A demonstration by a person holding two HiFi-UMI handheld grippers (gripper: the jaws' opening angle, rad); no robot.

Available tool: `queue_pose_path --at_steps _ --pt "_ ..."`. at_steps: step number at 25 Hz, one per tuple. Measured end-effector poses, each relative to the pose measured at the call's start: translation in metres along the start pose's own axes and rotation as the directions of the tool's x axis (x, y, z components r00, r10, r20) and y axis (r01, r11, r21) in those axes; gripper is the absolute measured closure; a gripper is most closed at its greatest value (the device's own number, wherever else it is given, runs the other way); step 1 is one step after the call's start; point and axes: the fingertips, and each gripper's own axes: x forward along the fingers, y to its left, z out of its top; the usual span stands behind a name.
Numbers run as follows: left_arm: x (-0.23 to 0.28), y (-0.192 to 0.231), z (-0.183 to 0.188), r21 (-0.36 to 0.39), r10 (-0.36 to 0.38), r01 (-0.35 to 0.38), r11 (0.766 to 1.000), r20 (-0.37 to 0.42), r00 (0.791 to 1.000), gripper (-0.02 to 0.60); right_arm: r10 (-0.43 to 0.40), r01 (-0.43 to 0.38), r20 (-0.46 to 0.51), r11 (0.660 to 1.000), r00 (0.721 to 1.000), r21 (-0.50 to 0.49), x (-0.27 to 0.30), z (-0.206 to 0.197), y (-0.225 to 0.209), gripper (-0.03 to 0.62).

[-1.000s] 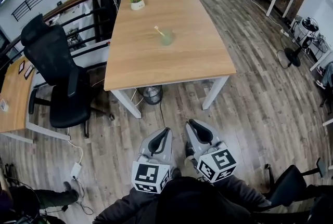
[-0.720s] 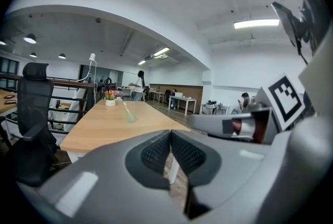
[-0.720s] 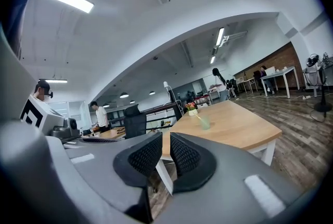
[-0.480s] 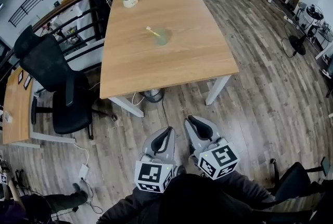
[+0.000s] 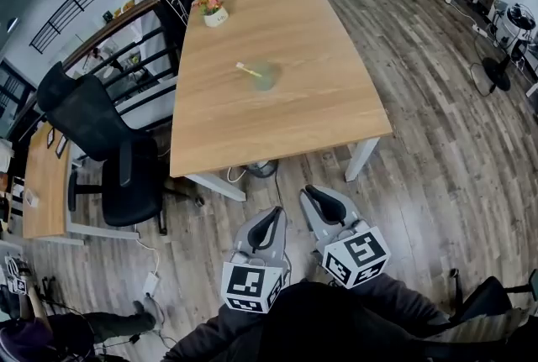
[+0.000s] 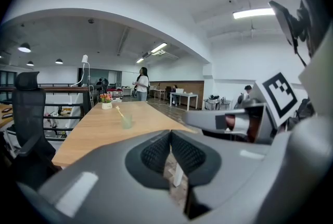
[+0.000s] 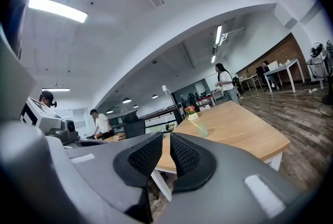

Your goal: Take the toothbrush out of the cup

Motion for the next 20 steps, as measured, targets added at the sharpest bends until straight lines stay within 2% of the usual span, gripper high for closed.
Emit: queue_pose_path --at_steps 5,11,20 --pt "0.023 0.0 0.013 0.014 0.034 -0.034 0.999 0.007 0.999 0.572 0.022 -0.022 0.018 1.0 1.0 -0.001 0.006 0.013 -0.024 0.546" --pt "0.048 -0.014 0.026 0.032 0.036 -0.037 0.999 0.028 0.999 0.572 0.031 -0.031 0.042 0.999 0.999 -0.012 0.008 0.031 -0.054 0.546" --pt "0.059 -0.016 0.024 0.024 0.056 -0.057 0.998 0.025 0.998 0.572 0.057 -0.056 0.021 0.998 0.998 -0.013 0.015 0.027 -0.063 0.548"
